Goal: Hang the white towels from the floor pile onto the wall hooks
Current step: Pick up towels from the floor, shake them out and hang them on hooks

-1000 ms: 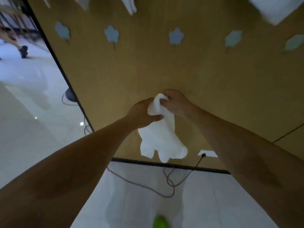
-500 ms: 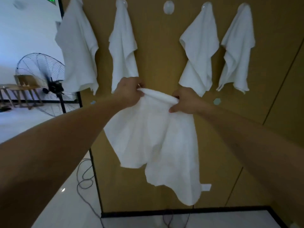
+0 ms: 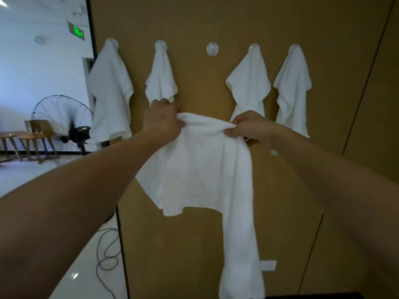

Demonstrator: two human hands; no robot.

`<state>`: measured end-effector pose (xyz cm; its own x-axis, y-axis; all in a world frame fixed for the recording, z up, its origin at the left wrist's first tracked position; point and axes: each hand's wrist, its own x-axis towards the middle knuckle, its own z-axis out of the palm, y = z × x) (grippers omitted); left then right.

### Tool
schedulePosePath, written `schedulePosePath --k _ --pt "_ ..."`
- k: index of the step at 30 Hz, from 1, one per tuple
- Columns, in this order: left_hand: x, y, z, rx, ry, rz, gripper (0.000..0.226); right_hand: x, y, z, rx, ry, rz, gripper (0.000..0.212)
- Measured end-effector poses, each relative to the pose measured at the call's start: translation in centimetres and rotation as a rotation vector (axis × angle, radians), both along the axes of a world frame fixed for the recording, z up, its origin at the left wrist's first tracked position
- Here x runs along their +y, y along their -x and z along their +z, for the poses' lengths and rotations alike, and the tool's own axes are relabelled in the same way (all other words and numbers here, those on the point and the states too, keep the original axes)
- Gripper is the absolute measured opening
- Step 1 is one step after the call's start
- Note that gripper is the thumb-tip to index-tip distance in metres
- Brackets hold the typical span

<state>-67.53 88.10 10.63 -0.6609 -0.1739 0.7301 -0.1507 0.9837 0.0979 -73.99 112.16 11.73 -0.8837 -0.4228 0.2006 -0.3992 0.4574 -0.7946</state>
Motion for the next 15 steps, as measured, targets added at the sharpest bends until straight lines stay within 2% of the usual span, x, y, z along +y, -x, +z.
schedulePosePath --k 2,3,4,6,8,9,10,12,15 --pt "1.4 0.0 -1.5 0.087 0.016 0.158 0.043 -0.7 -0.4 0.1 -0.071 0.094 0.011 0.022" --pt "2.4 0.0 -2.7 0.046 -0.075 0.161 0.049 -1.1 -0.6 0.0 -0.117 0.158 0.023 0.019" --pt "3.3 0.0 -4.0 -0.056 -0.229 0.118 0.056 -1.7 -0.8 -0.2 -0.167 0.221 0.047 0.017" --pt "5.0 0.2 -6.4 -0.401 -0.673 -0.076 0.061 -3.0 -1.1 -0.7 -0.226 0.274 0.078 0.022" --pt "5.9 0.2 -8.2 -0.721 -1.023 -0.327 0.052 -3.9 -1.3 -1.3 -0.243 0.251 0.049 0.034" --pt "5.9 0.4 -9.1 -0.781 -1.114 -0.421 0.043 -4.2 -1.1 -1.6 -0.265 0.257 0.041 0.040" --pt "5.7 0.5 -9.9 -0.808 -1.167 -0.477 0.039 -4.2 -1.0 -2.0 -0.309 0.293 0.064 0.044" --pt "5.4 0.6 -11.3 -0.861 -1.158 -0.472 0.058 -3.7 -0.6 -2.9 -0.454 0.445 0.163 0.049" --pt "6.2 0.6 -12.7 -0.896 -1.103 -0.268 0.081 -2.7 0.1 -4.2 -0.618 0.662 0.243 0.051"
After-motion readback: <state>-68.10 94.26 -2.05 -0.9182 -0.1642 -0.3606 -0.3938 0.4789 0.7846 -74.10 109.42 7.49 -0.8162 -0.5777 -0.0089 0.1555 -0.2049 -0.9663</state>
